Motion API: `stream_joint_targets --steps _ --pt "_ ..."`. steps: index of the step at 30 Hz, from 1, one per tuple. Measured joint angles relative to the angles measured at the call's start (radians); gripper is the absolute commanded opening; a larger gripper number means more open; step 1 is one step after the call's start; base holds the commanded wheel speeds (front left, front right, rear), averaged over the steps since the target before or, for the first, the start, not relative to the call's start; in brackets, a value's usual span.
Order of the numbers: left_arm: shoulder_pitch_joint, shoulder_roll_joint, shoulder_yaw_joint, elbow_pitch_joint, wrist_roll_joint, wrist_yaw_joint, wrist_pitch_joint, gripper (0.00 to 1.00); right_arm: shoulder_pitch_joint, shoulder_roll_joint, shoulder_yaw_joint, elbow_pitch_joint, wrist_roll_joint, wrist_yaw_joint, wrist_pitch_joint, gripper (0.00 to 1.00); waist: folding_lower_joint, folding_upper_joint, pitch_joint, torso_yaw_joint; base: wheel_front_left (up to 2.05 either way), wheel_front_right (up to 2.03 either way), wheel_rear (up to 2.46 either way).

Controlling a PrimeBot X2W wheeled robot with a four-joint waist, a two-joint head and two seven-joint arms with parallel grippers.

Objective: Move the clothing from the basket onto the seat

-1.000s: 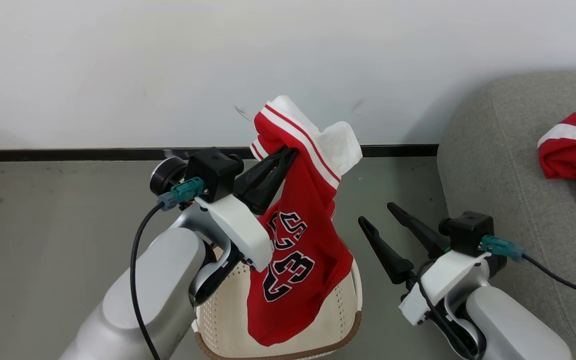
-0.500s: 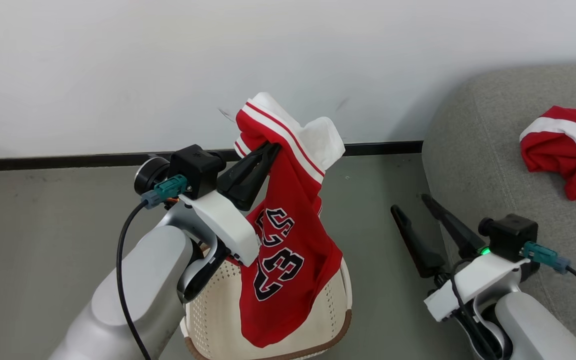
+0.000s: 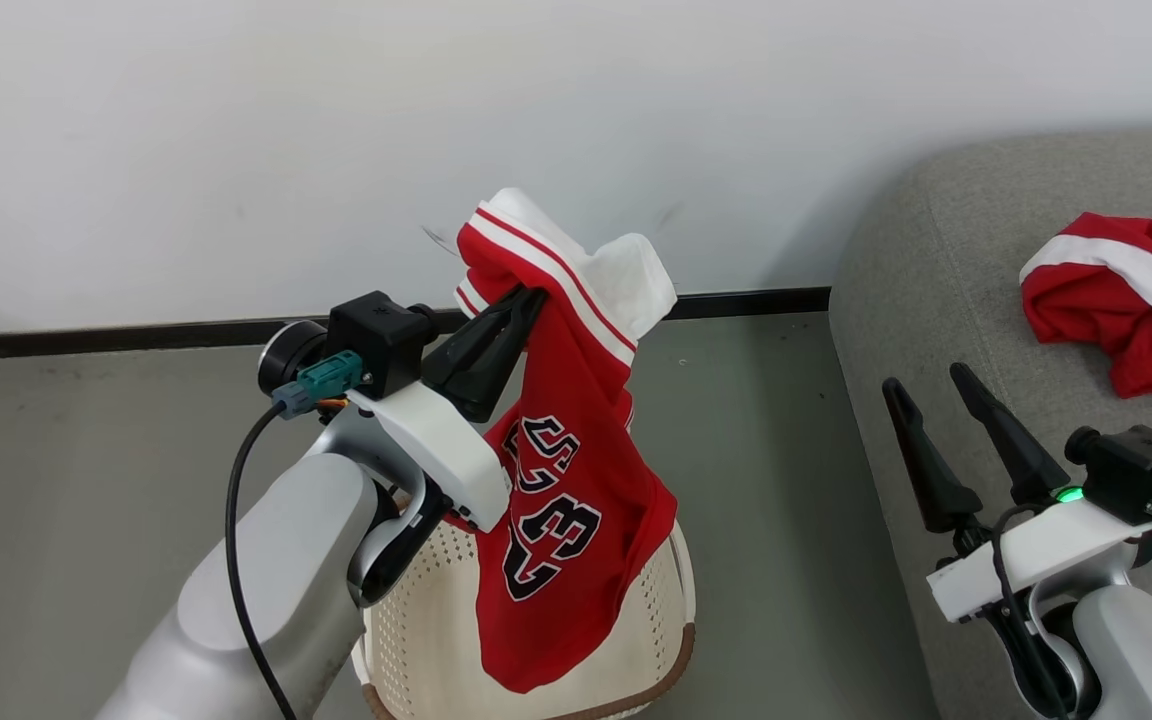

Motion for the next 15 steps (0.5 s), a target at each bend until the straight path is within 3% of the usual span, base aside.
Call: stream_joint_targets --steps 15 --pt "0.0 -0.004 -0.007 0.001 -0.001 0.0 -0.008 0.0 0.059 0.013 0.017 -0.028 -0.023 0.0 0.0 1.0 -0.0001 0.0 -0.002 0.006 0.0 0.0 0.0"
